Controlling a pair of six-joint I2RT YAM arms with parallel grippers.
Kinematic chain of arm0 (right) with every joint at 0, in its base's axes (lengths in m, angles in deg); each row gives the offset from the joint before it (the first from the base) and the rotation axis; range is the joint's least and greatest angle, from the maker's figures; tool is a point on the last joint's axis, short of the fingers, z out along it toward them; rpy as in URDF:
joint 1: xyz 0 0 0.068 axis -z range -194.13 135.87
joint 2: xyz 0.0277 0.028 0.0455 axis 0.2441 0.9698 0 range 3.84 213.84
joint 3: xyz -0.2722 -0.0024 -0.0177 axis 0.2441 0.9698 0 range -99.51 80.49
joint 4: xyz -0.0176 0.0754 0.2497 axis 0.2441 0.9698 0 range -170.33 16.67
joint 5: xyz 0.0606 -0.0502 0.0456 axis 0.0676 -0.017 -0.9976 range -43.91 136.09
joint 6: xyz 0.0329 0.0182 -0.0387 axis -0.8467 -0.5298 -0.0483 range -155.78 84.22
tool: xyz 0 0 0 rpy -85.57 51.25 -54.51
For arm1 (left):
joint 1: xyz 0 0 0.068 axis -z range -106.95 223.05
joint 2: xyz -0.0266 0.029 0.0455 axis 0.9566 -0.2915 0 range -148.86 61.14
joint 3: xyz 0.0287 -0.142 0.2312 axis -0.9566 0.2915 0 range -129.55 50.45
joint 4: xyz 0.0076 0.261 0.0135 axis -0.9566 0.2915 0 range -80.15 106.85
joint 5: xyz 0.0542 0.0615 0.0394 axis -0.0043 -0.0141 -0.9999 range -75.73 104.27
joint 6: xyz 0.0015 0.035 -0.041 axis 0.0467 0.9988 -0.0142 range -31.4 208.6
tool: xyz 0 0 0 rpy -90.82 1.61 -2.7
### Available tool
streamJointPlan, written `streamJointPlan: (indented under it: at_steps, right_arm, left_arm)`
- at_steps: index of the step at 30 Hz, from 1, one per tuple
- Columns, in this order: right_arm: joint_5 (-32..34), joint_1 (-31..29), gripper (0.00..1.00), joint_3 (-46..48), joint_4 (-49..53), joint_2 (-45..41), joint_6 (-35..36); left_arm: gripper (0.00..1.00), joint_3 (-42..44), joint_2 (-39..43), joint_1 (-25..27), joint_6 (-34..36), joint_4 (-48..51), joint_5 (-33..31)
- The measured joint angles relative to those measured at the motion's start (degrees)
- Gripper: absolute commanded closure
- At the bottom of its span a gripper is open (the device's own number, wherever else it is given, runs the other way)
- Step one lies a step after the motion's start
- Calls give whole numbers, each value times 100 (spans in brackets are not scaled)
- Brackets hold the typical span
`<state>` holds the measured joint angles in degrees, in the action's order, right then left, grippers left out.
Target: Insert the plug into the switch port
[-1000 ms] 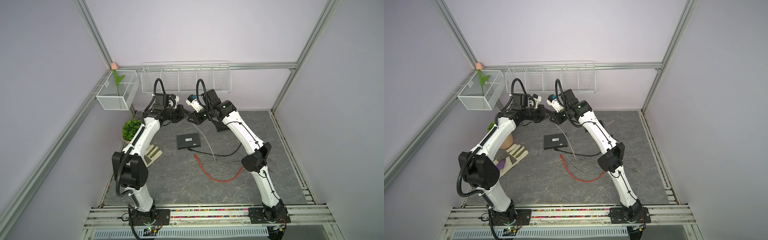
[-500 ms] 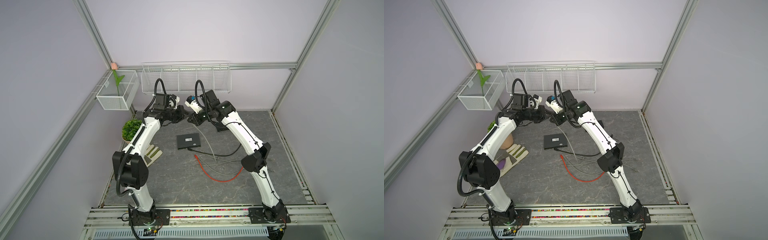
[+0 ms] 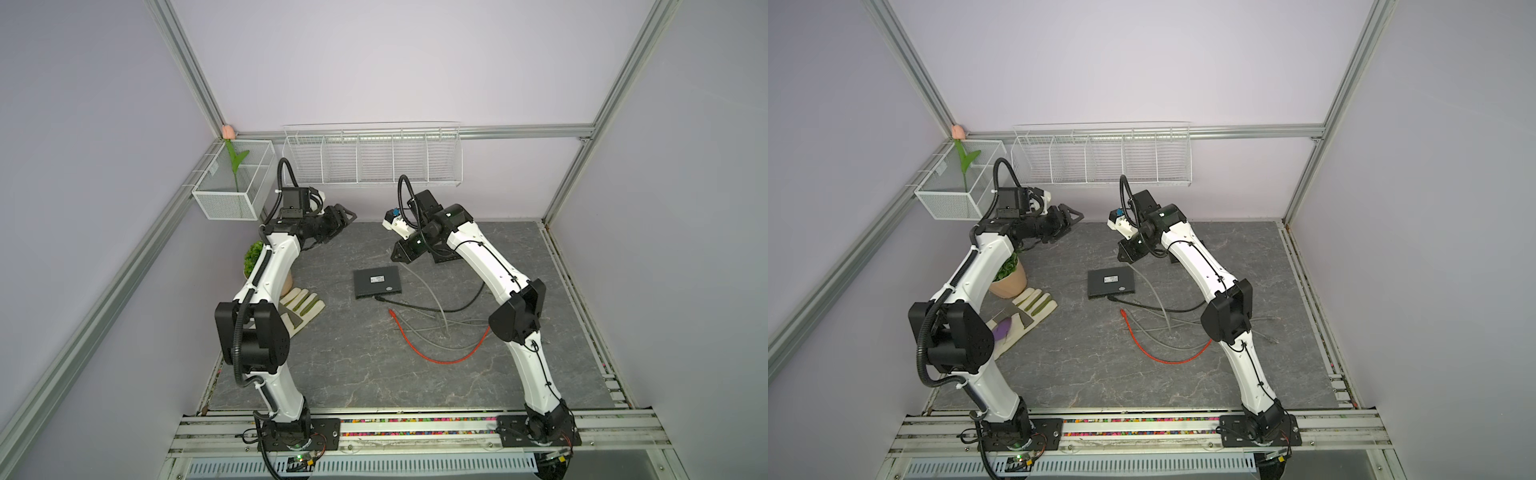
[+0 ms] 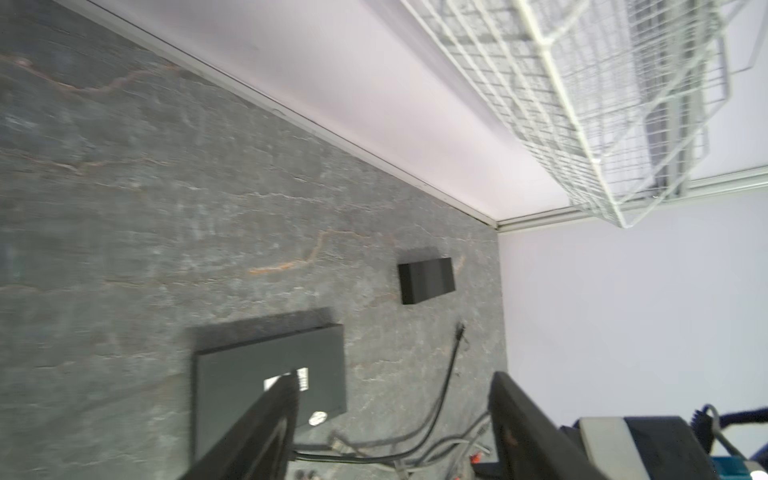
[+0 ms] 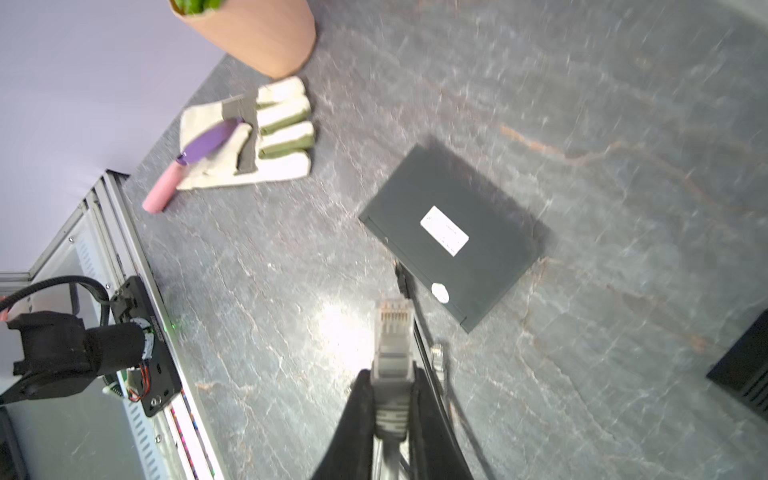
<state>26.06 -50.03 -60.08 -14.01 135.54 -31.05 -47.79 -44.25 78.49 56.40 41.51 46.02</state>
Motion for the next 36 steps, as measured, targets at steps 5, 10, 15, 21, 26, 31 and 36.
streamJointPlan:
  at_steps: [5, 10, 15, 21, 26, 31, 36]
  right_arm:
    - [138, -166, 93, 273, 273, 87, -136]
    - [280, -455, 93, 1379, -24, 85, -431]
    - [282, -590, 93, 2264, -496, 87, -855]
    - [334, -570, 93, 2398, -1038, 142, -1211]
    - [577, -540, 93, 2527, -1355, 280, -1360]
    - [636, -404, 92, 2966, -1580, 262, -1436]
    - [595, -372, 93, 3477, -1950, 15, -1482]
  left_arm:
    - [47, -474, -1150, 184, 476, 363, -188]
    - [47, -332, -1781, 476, 894, 699, -341]
    - [47, -236, -1792, 669, 1084, 734, -348]
    - [47, -24, -1794, 811, 1198, 658, -350]
    - [49, 173, -1827, 876, 1261, 656, -389]
    - [50, 229, -1840, 883, 1281, 640, -411]
    - [53, 258, -1845, 885, 1274, 575, -404]
